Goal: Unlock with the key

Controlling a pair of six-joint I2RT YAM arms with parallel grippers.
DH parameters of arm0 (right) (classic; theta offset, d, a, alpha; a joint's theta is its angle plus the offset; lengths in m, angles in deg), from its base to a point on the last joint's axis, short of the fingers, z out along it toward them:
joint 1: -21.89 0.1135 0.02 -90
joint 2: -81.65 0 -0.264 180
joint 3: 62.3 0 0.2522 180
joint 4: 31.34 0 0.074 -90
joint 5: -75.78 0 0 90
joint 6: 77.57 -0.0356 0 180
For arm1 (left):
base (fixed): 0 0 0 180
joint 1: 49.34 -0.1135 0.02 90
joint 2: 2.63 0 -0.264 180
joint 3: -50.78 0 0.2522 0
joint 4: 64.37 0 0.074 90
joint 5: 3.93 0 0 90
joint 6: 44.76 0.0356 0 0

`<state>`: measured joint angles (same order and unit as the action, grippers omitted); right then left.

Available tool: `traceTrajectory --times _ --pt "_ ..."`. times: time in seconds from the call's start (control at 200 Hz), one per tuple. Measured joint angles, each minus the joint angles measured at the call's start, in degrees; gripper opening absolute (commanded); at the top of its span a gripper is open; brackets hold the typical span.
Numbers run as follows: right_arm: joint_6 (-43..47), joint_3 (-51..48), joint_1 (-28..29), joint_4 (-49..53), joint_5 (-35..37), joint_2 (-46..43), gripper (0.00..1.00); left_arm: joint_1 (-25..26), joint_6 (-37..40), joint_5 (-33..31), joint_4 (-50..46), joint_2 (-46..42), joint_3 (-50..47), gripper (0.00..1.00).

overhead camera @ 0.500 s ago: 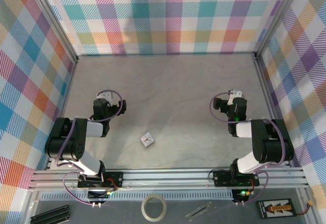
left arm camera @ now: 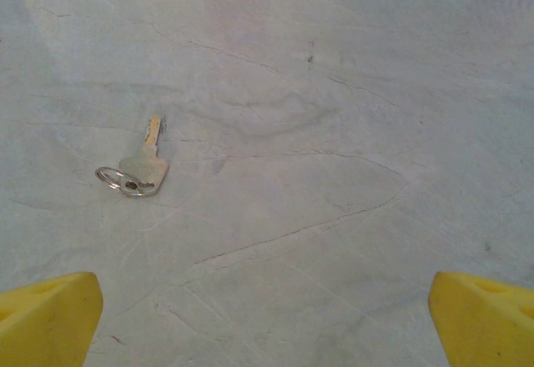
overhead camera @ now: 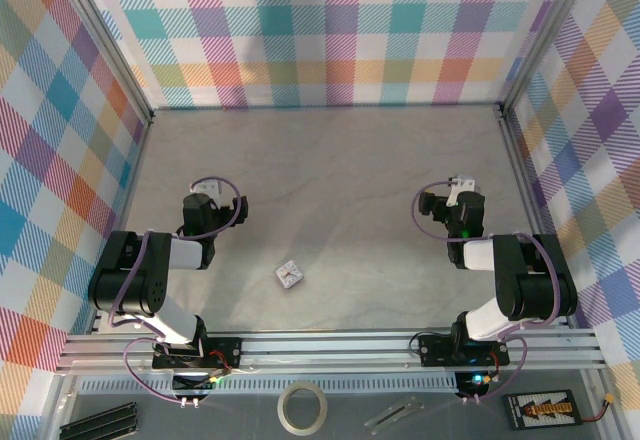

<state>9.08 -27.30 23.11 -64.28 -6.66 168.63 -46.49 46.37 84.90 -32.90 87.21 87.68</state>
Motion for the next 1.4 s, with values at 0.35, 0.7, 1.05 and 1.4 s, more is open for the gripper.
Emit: traceTrajectory --times 0.35,0.7,1.05,1.4 --pt "0.28 0.17 0.2 0.63 0.26 -0.2 0.99 0.0 0.22 0.04 -0.2 -0.04 0.07 1.0" --pt "-11.3 35.36 4.5 55.17 -2.97 -25.31 0.99 8.72 -10.45 -2.51 -36.04 -27.47 24.68 1.0" --pt "-18.62 43.74 4.5 87.25 -8.98 -32.28 0.99 12.04 -21.33 1.7 -66.1 -35.91 32.41 1.0" --pt "-20.2 35.76 7.89 91.38 -18.25 -30.95 0.99 1.22 -25.79 -2.97 -76.59 -20.59 32.54 0.9"
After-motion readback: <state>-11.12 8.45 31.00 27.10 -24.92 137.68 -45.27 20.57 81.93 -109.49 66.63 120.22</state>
